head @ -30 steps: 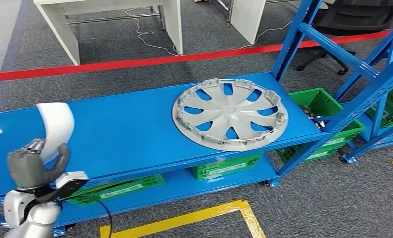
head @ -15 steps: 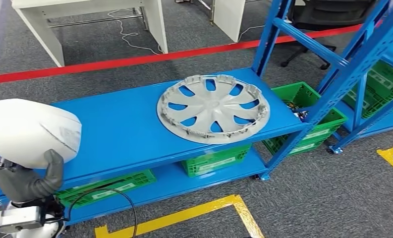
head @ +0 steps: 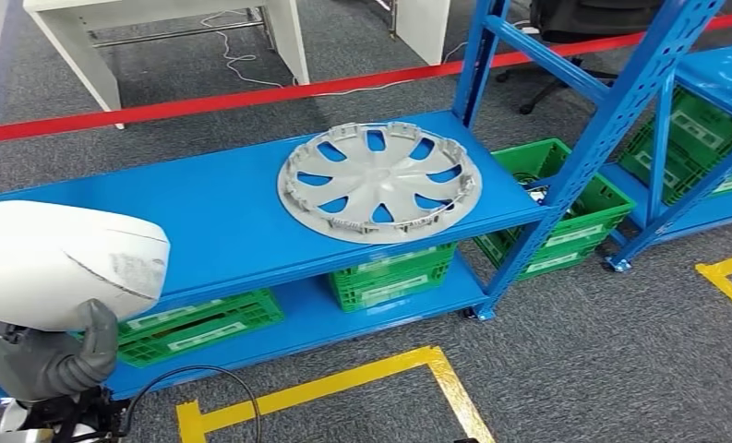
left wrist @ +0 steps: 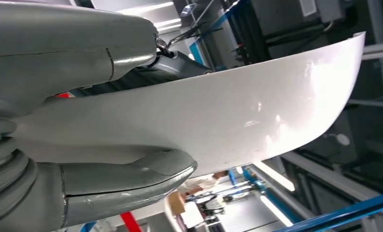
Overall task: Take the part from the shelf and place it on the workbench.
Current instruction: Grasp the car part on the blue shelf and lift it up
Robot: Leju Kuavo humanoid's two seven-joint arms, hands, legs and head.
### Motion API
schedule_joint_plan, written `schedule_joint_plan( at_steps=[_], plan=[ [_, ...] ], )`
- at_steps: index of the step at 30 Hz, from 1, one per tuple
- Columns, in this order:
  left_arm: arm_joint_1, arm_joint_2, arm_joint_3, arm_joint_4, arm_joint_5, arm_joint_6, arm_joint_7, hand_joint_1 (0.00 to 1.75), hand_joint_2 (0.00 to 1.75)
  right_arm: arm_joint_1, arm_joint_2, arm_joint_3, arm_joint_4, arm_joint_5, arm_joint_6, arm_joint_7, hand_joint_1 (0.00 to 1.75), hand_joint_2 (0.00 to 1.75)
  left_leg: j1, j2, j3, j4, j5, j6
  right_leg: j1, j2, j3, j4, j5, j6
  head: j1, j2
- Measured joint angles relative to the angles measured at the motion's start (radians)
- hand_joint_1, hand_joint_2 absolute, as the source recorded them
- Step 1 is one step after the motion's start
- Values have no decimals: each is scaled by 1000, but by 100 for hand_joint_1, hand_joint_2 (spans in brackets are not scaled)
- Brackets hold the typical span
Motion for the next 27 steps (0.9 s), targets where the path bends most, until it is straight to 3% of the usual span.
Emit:
schedule_joint_plan(
  at_steps=[1, 4, 5, 6, 8, 9, 10, 11, 13, 15, 16, 18, 19, 20, 22, 24, 25, 26, 27],
  plan=[
    [0, 0, -1, -4, 0, 0, 0, 175, 175, 0, 0, 0, 0, 0, 0, 0, 0, 0, -4, 0, 14, -28, -2, 3, -1, 0, -1, -2, 8, 6, -1, 0],
    [2, 1, -2, -10, 0, -1, 0, 175, 175, 1, 1, 0, 0, 0, -1, 0, 0, 0, -8, 2, 2, -41, 21, 12, -5, -1, -5, -10, 25, 25, -4, 0],
    [2, 1, -3, -12, 1, -2, 0, 175, 175, 1, 1, 0, 0, 0, -3, 0, 0, 0, -6, 4, -7, -45, 33, 19, -6, -1, -13, 5, 3, 29, -3, 0],
    [3, 1, -4, -12, 2, -5, 0, 175, 175, 2, 0, 0, 1, 0, -7, -2, 0, 0, -4, 7, -19, -49, 46, 26, -6, -1, -27, 40, -38, 33, -1, 0],
    [10, 0, -5, -13, 4, -12, 0, 175, 175, 3, 0, 0, 1, 3, -29, -11, 0, 0, -5, 9, -47, -49, 70, 34, -7, -1, -63, 163, -143, 38, 3, 0],
    [14, 0, -5, -13, 6, -15, 0, 175, 175, 3, 0, 0, 1, 5, -48, -19, 0, 0, -7, 10, -63, -48, 81, 35, -7, -1, -73, 226, -173, 40, 3, 0],
    [20, 0, -6, -13, 8, -17, 0, 175, 175, 4, 0, 0, 1, 8, -71, -31, 0, 0, -9, 11, -78, -46, 93, 35, -7, -1, -72, 266, -178, 41, 3, 0],
    [25, 0, -6, -13, 11, -19, 0, 175, 175, 4, 0, 0, 1, 13, -95, -43, 0, 0, -10, 11, -94, -44, 104, 35, -7, -1, -54, 274, -160, 40, 3, 0],
    [36, 0, -8, -13, 16, -21, 0, 175, 175, 4, 0, 0, 1, 21, -136, -67, 0, 0, -12, 12, -122, -36, 121, 31, -5, -1, 37, 182, -106, 33, 3, 0],
    [43, 0, -9, -13, 17, -23, 0, 175, 175, 1, 0, 0, 1, 28, -155, -82, 0, 0, -16, 13, -140, -24, 134, 25, -1, -1, 153, 27, -108, 25, 3, 0],
    [45, 0, -9, -13, 18, -25, 0, 175, 175, -1, 0, 0, 1, 29, -159, -88, 0, 0, -17, 13, -144, -20, 141, 20, 1, -1, 185, -25, -122, 22, 3, 0],
    [48, 1, -10, -13, 17, -31, 0, 175, 175, -2, 1, 0, 1, 26, -156, -95, 0, 0, -17, 14, -151, -18, 156, 9, 3, -1, 192, -60, -131, 15, 3, 0],
    [50, 1, -10, -13, 18, -35, 0, 175, 175, -1, 1, 0, 1, 24, -152, -97, 0, 0, -15, 12, -156, -15, 155, 3, 1, -3, 181, -61, -124, 7, 3, 0],
    [52, 2, -10, -13, 18, -38, 0, 175, 175, 0, 2, 0, 2, 23, -149, -99, 0, 0, -14, 10, -164, -4, 135, -3, 0, -5, 171, -62, -114, -1, 2, 0],
    [56, 2, -11, -13, 20, -45, 0, 175, 175, 1, 3, 0, 3, 22, -145, -102, 0, 0, -8, 6, -187, 73, 43, -16, -3, -11, 146, -63, -90, -14, 0, 0],
    [57, 2, -11, -13, 21, -52, 0, 175, 175, 2, 3, 0, 3, 21, -143, -108, 0, 0, -2, 5, -207, 199, -48, -27, -3, -12, 121, -60, -67, -16, -3, 0],
    [57, 3, -11, -12, 21, -54, 0, 175, 175, 2, 3, -1, 3, 18, -142, -111, 0, 0, 1, 5, -207, 246, -60, -31, -3, -12, 107, -57, -55, -15, -2, 0],
    [58, 3, -11, -12, 21, -56, 0, 175, 175, 2, 3, -1, 3, 15, -140, -114, 0, 0, 4, 5, -195, 264, -50, -34, -4, -12, 92, -53, -45, -13, -2, 0],
    [58, 3, -11, -12, 21, -58, 0, 175, 175, 2, 3, -1, 3, 11, -139, -116, 0, 0, 7, 5, -167, 243, -24, -36, -5, -12, 75, -47, -36, -10, -2, 0]
  ],
)
